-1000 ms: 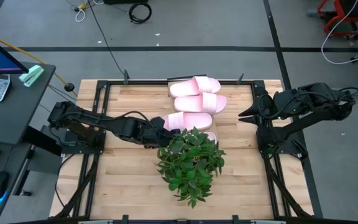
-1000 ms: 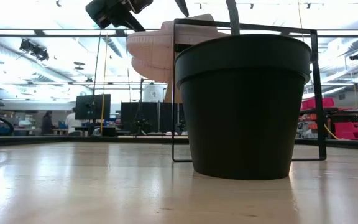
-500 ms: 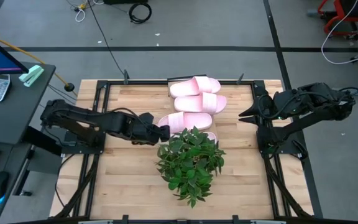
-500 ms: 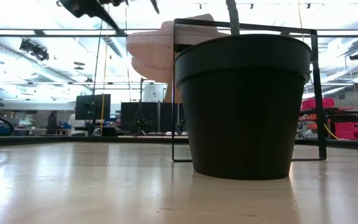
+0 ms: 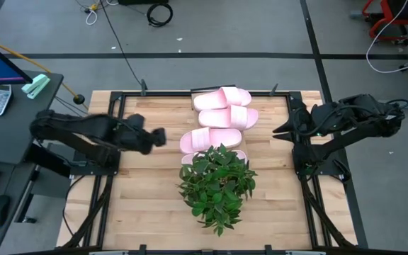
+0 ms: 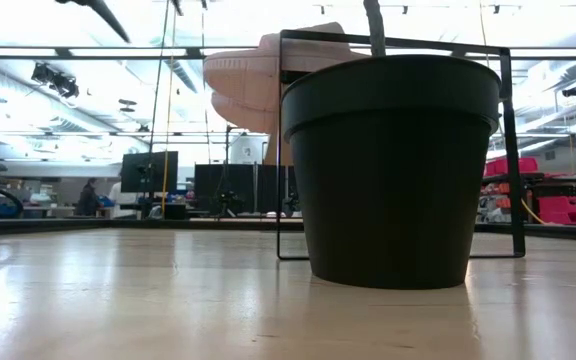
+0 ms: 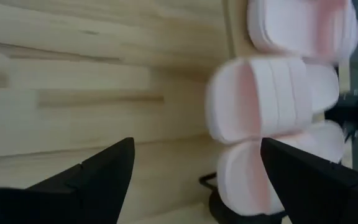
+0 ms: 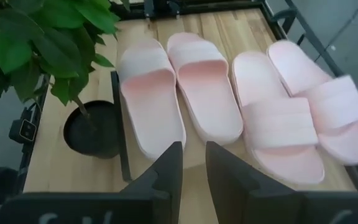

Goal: Pick and place slides into the shelf
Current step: Return to Home Position

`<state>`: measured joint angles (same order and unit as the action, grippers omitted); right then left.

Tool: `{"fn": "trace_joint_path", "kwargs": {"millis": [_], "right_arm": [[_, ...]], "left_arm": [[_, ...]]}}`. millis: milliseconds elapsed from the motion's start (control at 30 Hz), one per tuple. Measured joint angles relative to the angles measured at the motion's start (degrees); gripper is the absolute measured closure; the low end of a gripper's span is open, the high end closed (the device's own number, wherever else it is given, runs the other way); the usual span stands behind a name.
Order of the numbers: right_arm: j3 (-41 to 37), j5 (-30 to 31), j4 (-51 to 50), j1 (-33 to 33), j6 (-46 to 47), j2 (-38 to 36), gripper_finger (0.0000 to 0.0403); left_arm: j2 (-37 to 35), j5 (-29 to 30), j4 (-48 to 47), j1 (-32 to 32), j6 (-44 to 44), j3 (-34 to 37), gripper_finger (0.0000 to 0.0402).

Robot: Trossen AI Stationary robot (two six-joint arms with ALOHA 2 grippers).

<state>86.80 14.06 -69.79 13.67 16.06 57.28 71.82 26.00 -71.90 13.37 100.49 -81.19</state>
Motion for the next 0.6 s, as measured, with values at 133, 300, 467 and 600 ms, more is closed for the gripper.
{"fn": "trace_joint_path", "kwargs": {"millis": [133,300,467,600], "right_arm": [[0.0,0.24,-3.54,-0.02,2.61,-0.01,0.0326],[0.0,2.1,-6.41,-0.02,5.44,-1.3,0.0326],[0.0,2.4,-6.21,-0.04,7.71,-3.3,0.0326],[0.0,2.4,-6.13,-0.04,9.99,-3.93,0.0326]], "left_arm": [[-5.66,6.61,-2.06,1.93,2.26,0.04,0.0049],[-9.91,26.53,2.98,6.44,-5.53,0.02,0.0073],[-10.47,36.23,-0.77,9.35,-5.24,0.87,0.0111],[-12.25,36.55,6.9,12.52,-6.12,8.83,0.0161]]}}
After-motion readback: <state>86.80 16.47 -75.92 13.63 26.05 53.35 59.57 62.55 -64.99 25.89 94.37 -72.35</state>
